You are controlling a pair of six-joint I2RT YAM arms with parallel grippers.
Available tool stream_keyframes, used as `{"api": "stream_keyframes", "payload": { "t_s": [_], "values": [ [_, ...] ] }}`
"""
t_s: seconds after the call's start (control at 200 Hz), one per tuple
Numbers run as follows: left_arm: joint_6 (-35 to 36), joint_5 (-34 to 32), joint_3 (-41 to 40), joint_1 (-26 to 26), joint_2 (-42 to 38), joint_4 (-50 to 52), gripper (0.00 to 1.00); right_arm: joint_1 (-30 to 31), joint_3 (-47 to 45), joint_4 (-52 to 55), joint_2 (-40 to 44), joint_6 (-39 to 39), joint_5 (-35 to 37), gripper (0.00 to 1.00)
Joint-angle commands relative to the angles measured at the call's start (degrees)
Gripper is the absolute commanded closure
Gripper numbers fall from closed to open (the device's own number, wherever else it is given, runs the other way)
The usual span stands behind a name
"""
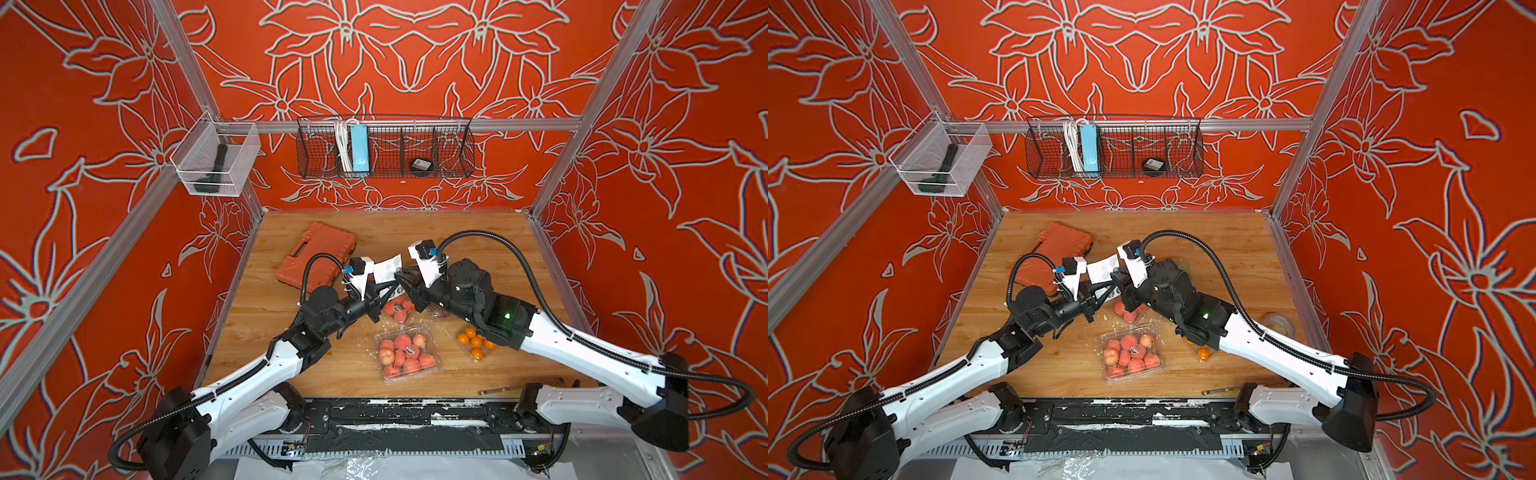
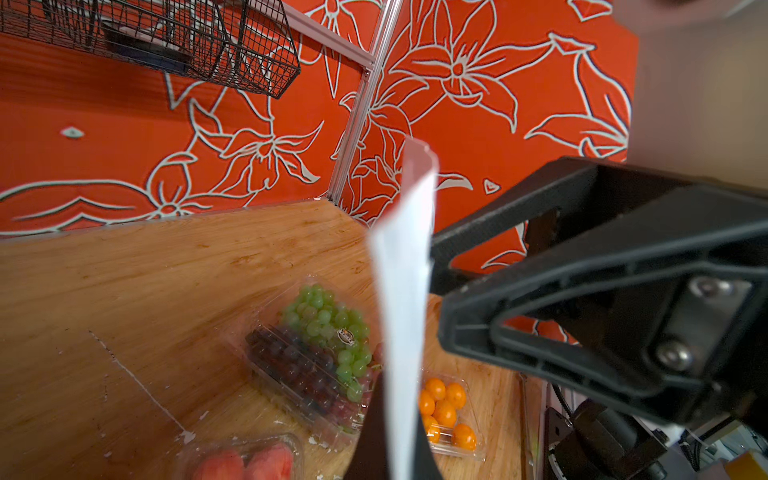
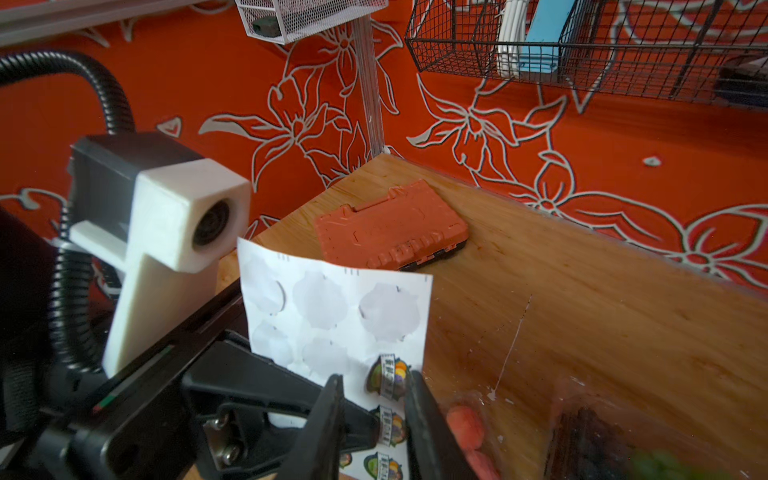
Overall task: Label fruit boxes
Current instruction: Tear off the label from the label sticker.
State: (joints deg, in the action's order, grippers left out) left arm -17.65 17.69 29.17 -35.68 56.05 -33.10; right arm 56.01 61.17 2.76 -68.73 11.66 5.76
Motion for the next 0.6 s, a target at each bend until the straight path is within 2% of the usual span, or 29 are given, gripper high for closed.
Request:
{"api": "stream_keyframes", "payload": {
  "t_s": [0.0,0.155,0.335,0.596],
  "values": [
    [-0.5,0.3,1.6,-0.1,0.1,-0.7,1.0,0.4,2.3,-1.4,-1.2,-0.9,0.9,0.78],
    [-0.4,0.4,1.5,-0.1,0.1,-0.7,1.0,0.4,2.9,-0.8,-2.5,-0.6,1.8,0.81],
    [-0.3,0.7,1.2,-0.1,0.2,-1.0,1.0,0.4,3.1,0.9,-2.9,-0.7,5.3,1.0],
    [-0.1,-0.9,1.2,-0.2,0.2,-0.6,1.0,0.4,1.3,0.0,-1.5,-1.1,5.5,1.0]
  ]
}}
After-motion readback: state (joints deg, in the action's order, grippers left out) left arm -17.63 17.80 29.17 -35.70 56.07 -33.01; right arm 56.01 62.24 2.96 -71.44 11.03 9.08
